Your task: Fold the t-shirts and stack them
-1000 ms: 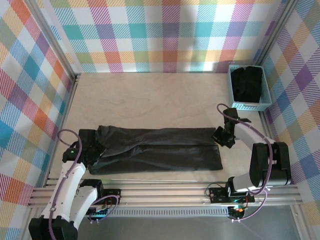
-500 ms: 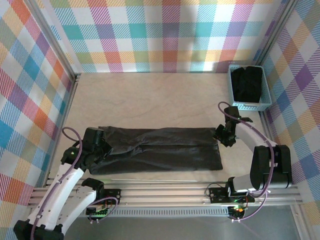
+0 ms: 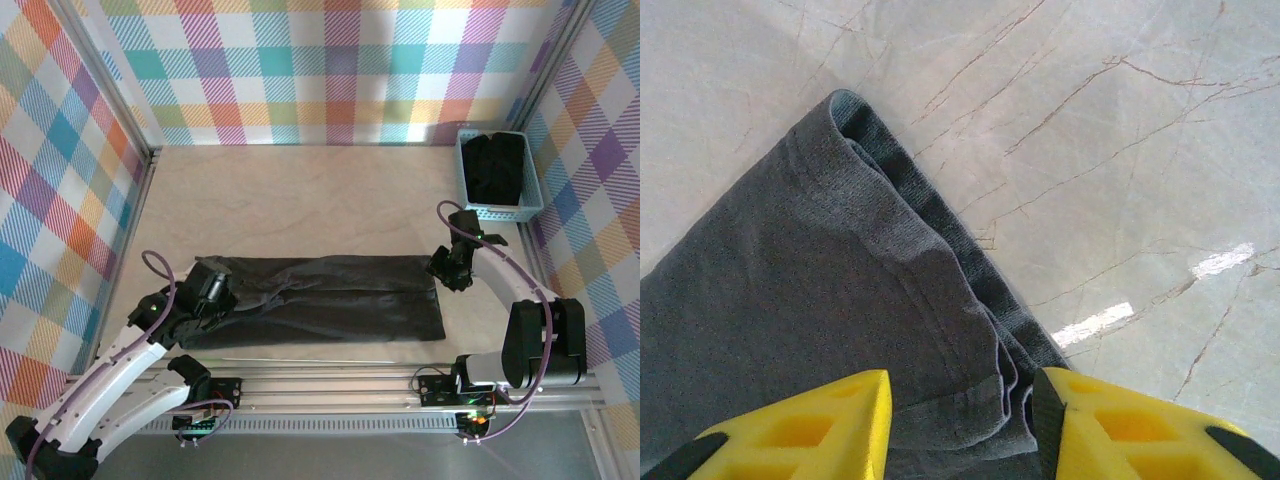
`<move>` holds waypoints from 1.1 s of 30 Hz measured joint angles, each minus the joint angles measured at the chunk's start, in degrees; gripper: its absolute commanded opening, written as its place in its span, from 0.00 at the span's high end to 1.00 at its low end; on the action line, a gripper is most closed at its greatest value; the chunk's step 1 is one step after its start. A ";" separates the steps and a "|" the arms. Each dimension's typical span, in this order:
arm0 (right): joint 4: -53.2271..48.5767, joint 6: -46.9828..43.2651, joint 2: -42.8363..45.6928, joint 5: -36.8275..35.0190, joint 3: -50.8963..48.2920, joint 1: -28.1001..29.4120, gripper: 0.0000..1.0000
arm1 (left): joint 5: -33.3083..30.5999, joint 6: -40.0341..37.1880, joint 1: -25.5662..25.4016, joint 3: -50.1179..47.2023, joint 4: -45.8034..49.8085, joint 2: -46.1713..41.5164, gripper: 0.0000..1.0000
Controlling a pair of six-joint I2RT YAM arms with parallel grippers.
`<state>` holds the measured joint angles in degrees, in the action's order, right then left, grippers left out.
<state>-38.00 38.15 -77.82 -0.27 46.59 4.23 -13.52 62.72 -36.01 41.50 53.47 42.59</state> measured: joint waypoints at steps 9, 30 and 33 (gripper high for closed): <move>-0.02 0.02 0.00 -0.20 0.04 1.31 0.58 | -3.80 1.18 -4.85 -2.91 -1.51 1.81 1.00; 3.72 -0.52 0.42 3.43 2.51 12.07 0.56 | -8.94 -7.23 4.15 4.24 -3.78 19.10 0.54; 5.35 -1.16 0.39 6.54 2.56 14.60 0.56 | -2.54 -13.33 11.26 4.57 -10.51 28.22 0.53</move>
<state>-32.64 36.99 -77.43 6.26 49.15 18.83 -16.05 49.39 -24.75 46.06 42.96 70.81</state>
